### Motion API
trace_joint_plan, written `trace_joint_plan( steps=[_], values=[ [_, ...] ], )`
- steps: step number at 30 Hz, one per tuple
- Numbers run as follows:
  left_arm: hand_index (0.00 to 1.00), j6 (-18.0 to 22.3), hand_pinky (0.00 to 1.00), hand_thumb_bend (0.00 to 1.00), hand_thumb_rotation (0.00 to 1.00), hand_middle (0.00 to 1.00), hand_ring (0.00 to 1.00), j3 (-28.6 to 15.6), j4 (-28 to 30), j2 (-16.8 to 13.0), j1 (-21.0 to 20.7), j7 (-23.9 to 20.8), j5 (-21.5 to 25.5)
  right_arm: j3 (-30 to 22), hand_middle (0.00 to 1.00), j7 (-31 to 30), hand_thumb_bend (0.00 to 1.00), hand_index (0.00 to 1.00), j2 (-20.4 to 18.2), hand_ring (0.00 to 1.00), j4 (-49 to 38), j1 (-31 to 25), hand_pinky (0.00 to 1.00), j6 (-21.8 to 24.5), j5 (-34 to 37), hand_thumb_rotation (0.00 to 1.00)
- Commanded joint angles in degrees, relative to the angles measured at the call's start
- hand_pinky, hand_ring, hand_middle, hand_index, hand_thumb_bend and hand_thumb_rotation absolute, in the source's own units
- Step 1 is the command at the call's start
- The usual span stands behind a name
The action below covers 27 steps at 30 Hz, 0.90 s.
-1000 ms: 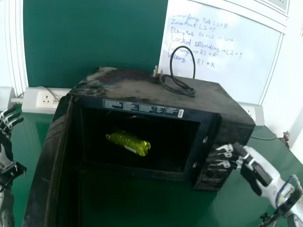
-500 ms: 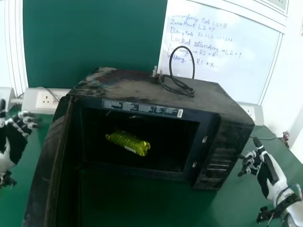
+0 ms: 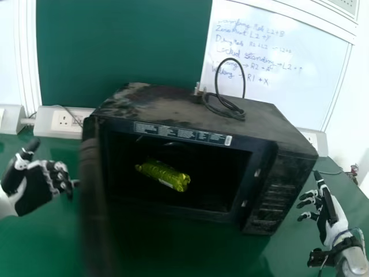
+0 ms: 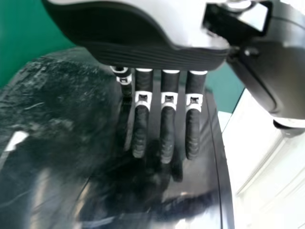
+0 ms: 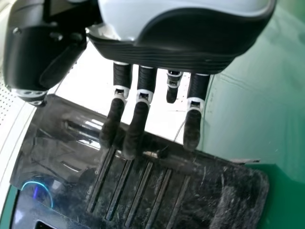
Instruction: Put biscuit inside oven
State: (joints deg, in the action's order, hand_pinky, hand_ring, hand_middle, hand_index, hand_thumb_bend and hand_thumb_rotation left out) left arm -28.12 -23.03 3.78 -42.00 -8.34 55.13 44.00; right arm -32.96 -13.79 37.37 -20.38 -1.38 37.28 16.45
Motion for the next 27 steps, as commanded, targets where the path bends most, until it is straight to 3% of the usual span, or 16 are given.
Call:
trace_joint_plan(
  steps=[1,5,9,13,18,21,27],
  values=[
    [0.45,-2.4,0.31,1.0,1.0,0.43,0.41,4.5,0.9,-0.7,-2.6,6.8,2.4,0.5,0.33,1.6,0.84,0.36,-1.3,0.3,-0.6,1.1,0.29,1.0,-0.5,1.0],
    [0.43,-5.0,0.29,1.0,1.0,0.43,0.4,6.9,2.1,-1.3,-4.6,8.7,2.5,-0.5,0.36,4.9,0.83,0.39,-3.8,0.33,-0.8,2.6,0.34,3.5,-0.2,1.0],
    [0.44,-7.6,0.28,1.0,1.0,0.47,0.43,9.5,3.9,-1.8,-6.3,9.1,2.3,-0.1,0.4,6.0,0.82,0.42,-3.9,0.38,-1.4,2.7,0.38,4.8,-1.1,1.0],
    [0.47,-7.2,0.3,1.0,1.0,0.5,0.45,11.2,2.9,0.0,-7.7,10.3,2.0,0.1,0.41,6.7,0.81,0.43,-4.0,0.39,-1.7,3.0,0.4,5.7,-1.8,1.0],
    [0.47,-6.5,0.35,1.0,1.0,0.5,0.46,10.9,3.5,1.5,-6.7,8.2,1.0,0.0,0.42,8.2,0.79,0.44,-4.6,0.41,-2.8,3.7,0.41,7.3,-2.5,1.0],
    [0.47,-8.1,0.34,1.0,1.0,0.49,0.45,10.0,4.2,1.9,-5.7,6.1,2.2,0.4,0.42,9.2,0.77,0.46,-4.8,0.42,-2.8,4.1,0.43,7.6,-3.5,1.0],
    [0.53,-7.1,0.43,1.0,1.0,0.55,0.54,8.5,6.0,3.2,-3.7,1.6,1.7,0.8,0.44,9.4,0.73,0.5,-4.9,0.45,-1.6,4.4,0.47,7.4,-4.2,1.0]
  ],
)
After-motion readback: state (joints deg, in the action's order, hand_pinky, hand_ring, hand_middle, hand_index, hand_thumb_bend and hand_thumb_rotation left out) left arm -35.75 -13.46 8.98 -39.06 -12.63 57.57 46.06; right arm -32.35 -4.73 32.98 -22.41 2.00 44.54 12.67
